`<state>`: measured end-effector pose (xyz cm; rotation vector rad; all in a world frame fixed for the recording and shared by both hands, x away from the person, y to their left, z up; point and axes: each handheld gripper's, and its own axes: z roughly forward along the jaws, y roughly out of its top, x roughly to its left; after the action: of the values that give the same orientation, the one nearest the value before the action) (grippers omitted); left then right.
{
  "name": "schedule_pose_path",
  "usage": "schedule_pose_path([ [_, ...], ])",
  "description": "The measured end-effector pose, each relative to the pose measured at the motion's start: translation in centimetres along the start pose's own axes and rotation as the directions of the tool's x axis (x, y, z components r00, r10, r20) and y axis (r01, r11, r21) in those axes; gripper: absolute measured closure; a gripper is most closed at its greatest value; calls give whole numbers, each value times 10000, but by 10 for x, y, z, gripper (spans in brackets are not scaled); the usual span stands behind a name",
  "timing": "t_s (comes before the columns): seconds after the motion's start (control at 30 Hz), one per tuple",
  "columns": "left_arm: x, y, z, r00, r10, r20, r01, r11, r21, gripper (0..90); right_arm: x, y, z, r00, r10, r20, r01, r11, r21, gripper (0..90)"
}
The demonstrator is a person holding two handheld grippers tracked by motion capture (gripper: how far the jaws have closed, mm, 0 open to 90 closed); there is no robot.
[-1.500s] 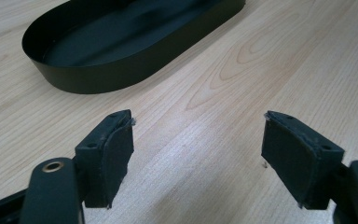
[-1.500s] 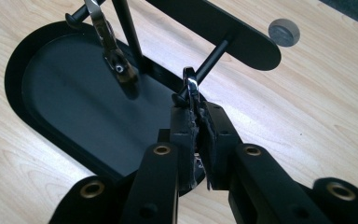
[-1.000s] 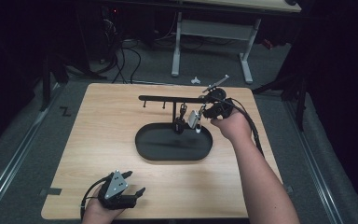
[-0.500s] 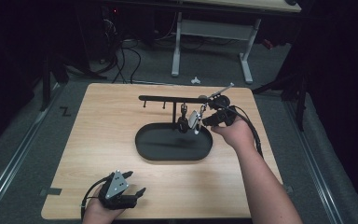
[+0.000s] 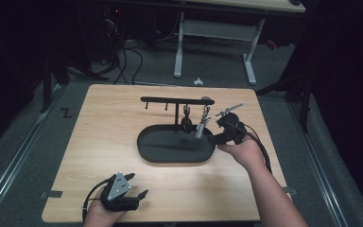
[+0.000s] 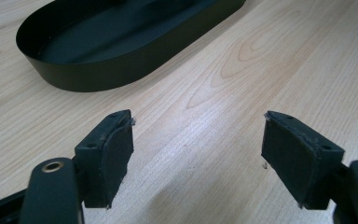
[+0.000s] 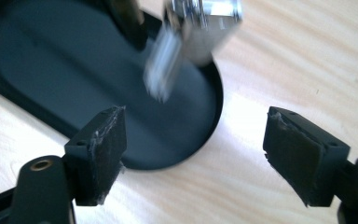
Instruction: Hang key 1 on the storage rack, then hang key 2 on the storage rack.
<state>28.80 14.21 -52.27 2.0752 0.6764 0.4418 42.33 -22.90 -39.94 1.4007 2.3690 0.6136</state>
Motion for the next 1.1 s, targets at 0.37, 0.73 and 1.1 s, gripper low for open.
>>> schedule_pose_path([
  [0.37, -1, 0, 4, 10000, 88, -4, -88, 9999, 118, 255, -3, -51, 13, 9997, 134, -184, -139, 9995, -289, 214],
  [0.73, -4, 1, 6, 9998, 183, -30, -182, 9995, 271, 255, -3, -96, 13, 9997, 19, -245, -52, 9909, -1346, 193],
  [1.1, 2, -2, 1, 9997, -184, -178, 185, 9998, 42, 254, -14, -153, 18, 9978, 556, -373, -628, 9700, -2349, 158],
])
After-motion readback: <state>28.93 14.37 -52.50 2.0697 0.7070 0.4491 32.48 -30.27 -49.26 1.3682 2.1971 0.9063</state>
